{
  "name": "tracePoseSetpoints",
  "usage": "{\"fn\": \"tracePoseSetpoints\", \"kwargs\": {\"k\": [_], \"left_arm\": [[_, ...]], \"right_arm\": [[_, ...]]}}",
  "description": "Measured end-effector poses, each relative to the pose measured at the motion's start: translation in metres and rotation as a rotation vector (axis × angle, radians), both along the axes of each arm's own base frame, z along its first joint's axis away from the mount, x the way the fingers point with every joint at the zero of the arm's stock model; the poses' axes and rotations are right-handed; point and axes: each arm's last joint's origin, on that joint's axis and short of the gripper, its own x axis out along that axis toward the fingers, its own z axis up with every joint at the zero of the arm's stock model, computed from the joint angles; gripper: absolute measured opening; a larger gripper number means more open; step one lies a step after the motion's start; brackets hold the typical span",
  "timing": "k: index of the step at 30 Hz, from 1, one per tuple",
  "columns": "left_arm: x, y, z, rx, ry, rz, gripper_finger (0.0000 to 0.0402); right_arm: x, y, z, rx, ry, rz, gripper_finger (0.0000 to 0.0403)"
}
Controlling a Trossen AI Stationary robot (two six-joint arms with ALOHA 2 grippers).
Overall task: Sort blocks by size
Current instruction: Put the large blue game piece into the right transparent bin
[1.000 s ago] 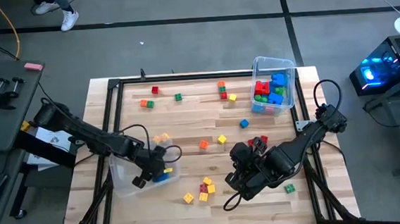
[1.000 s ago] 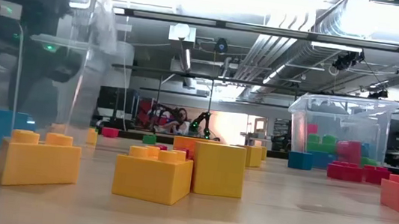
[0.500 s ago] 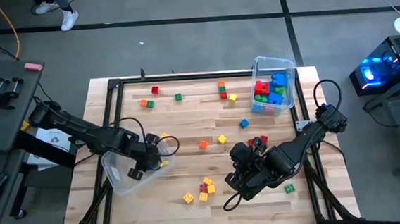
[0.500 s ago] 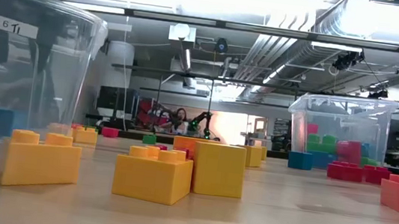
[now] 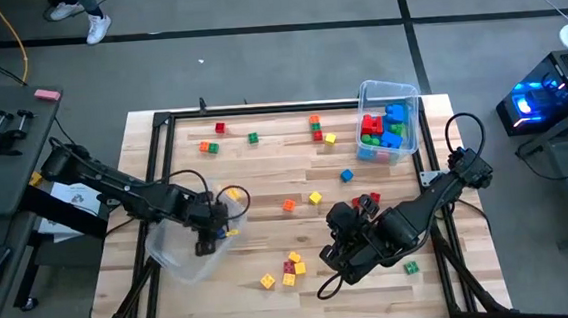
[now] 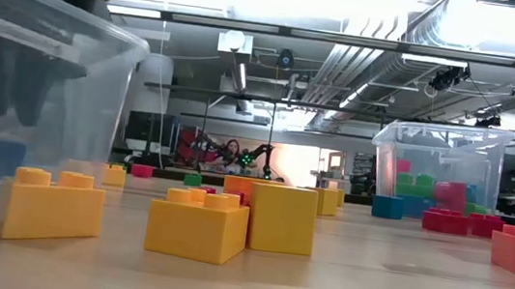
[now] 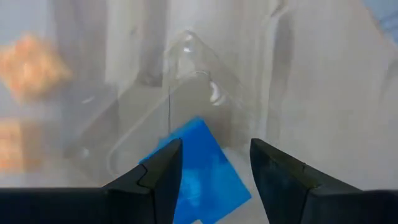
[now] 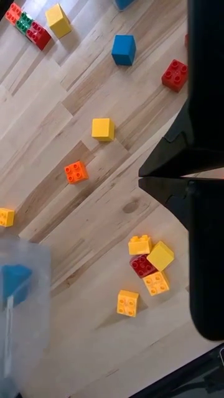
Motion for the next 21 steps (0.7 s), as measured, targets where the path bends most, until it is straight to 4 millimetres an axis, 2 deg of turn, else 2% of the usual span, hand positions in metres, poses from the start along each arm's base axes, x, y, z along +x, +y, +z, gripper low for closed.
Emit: {"fn": "tracePoseSetpoints", "kwargs": {"k": [4, 6, 21], "left_arm": [[-0.0003, 0.0001, 0.0000, -0.073, 0.020, 0.247, 0.0174], [-0.0004, 0.0002, -0.0001, -0.069, 0.021, 0.252, 0.0174], [0.0022, -0.0004, 0.0008, 0.184, -0.069, -0.578, 0.0174]], "right_arm": [[0.0000, 0.0000, 0.0000, 0.000, 0.000, 0.000, 0.0000], [0.0000, 0.0000, 0.0000, -0.001, 0.000, 0.000, 0.0000], [0.0004, -0.0008, 0.0005, -0.028, -0.013, -0.002, 0.0000]]}}
